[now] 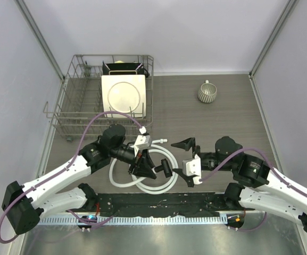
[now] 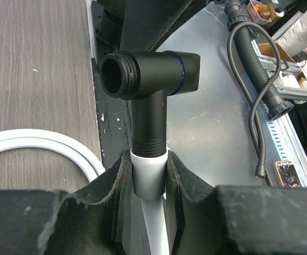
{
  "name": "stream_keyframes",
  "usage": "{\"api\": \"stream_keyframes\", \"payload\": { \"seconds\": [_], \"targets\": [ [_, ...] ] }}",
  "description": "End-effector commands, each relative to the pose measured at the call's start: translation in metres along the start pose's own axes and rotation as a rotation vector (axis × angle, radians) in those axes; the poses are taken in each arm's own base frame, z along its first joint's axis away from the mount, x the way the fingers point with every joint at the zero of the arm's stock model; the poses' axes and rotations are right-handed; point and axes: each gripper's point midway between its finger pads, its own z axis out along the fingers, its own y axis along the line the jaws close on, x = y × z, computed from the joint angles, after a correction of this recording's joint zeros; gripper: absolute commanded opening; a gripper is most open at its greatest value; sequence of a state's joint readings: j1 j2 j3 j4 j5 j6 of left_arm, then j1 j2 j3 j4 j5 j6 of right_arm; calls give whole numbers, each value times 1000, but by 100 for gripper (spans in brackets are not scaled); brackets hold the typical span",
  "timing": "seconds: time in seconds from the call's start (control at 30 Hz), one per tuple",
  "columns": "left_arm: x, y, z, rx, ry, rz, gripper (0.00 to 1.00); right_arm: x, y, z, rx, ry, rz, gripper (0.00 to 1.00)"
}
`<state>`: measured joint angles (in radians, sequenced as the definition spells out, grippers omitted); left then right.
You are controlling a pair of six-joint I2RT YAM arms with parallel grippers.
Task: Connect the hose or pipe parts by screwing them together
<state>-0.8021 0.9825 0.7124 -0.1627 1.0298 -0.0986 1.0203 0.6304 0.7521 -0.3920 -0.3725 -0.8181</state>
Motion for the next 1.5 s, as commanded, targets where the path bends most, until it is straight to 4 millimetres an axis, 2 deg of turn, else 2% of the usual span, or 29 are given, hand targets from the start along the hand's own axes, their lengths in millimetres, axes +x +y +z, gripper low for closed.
{"api": "stream_keyframes", "payload": {
  "seconds": [0.0, 0.33, 0.57, 0.63, 0.67, 0.73, 0.77, 0.8, 0.83, 0.9, 1.0, 1.23, 1.47],
  "targets": [
    [-31, -12, -1, 65, -61, 100, 0, -41, -27, -3, 35, -113, -142, 97],
    [-27, -6, -2, 35, -52, 105, 0, -68, -22, 7, -28, -237, -67, 93],
    [-27, -1, -2, 17, -54, 104, 0, -64, -11, 12, -77, -234, 8, 90],
    [-28, 1, -2, 3, -55, 107, 0, -65, -10, 16, -81, -237, 106, 83],
    [-28, 2, -3, -8, -56, 114, 0, -71, -16, 18, -60, -264, 138, 81],
    [-26, 8, -3, -39, -49, 116, 0, -66, -23, 26, -12, -258, 238, 70],
    [-25, 9, -3, -42, -46, 115, 0, -73, -30, 27, 16, -288, 331, 67],
    [-25, 9, -3, -42, -45, 114, 0, -70, -31, 31, 26, -283, 374, 61],
    [-26, 8, -3, -41, -47, 116, 0, -66, -32, 33, 42, -268, 421, 59],
    [-25, 7, -4, -42, -47, 118, 0, -71, -40, 35, 79, -296, 499, 53],
    [-27, 6, -4, -44, -52, 126, 0, -61, -46, 38, 130, -261, 565, 45],
    [-28, 4, -7, -51, -63, 142, 0, -33, -20, 33, 96, -160, 586, 34],
    [-30, 5, -6, -47, -73, 141, 0, -19, 3, 25, 49, -108, 615, 31]
  ]
}}
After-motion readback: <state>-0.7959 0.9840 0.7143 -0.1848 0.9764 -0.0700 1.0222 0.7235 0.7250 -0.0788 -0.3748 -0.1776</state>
